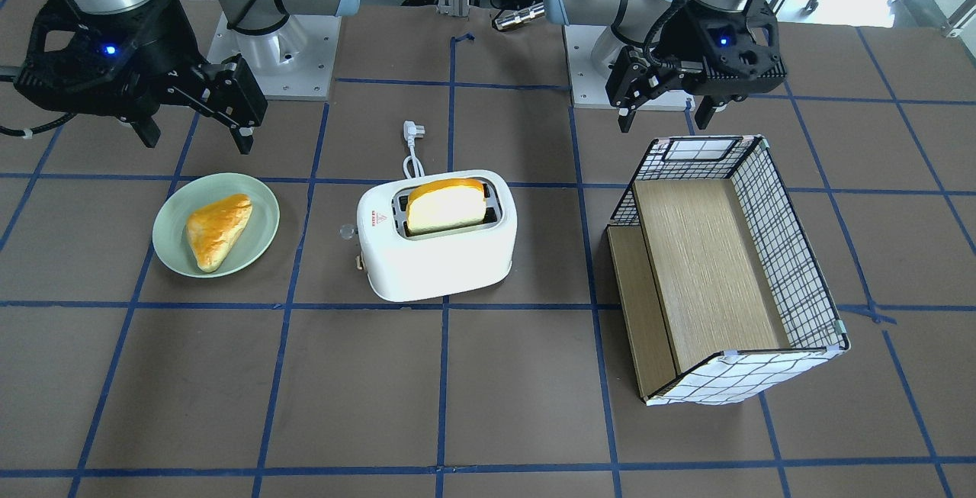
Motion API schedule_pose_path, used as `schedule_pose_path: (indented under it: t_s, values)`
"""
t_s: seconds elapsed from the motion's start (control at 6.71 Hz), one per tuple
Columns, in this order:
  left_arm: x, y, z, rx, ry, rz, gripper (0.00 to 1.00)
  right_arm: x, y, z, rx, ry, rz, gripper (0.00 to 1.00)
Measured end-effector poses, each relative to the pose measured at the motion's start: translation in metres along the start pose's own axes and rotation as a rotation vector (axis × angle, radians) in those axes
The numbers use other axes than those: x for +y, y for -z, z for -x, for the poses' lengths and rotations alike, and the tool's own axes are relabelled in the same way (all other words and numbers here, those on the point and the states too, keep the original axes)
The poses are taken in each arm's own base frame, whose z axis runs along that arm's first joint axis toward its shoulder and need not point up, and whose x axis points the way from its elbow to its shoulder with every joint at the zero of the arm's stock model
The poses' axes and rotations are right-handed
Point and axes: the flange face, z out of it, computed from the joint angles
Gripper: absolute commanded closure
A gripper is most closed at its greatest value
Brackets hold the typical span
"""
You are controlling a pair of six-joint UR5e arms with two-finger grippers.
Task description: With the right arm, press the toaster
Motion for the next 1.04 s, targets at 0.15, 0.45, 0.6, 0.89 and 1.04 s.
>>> schedule_pose_path:
  t_s: [0.15, 0.45, 0.6, 0.89, 1.04]
  values:
    - [0.0, 0.0, 0.0, 0.0, 0.0, 0.0, 0.0, 0.0, 0.0001, -0.0001, 0.0, 0.0, 0.0, 0.0]
    - [0.0, 0.0, 0.0, 0.0, 0.0, 0.0, 0.0, 0.0004, 0.0001, -0.0001, 0.0, 0.0, 0.002, 0.0]
    - [0.0, 0.0, 0.0, 0.0, 0.0, 0.0, 0.0, 0.0008, 0.0, 0.0002, -0.002, 0.0, 0.004, 0.0]
    - [-0.0001, 0.0, 0.0002, 0.0, 0.001, 0.0, 0.0, 0.0011, -0.0005, 0.001, -0.009, 0.0, 0.008, 0.0]
    - [-0.0001, 0.0, 0.0002, 0.0, 0.0, 0.0, 0.0, 0.0011, -0.0008, 0.0011, -0.01, 0.0, 0.01, 0.02]
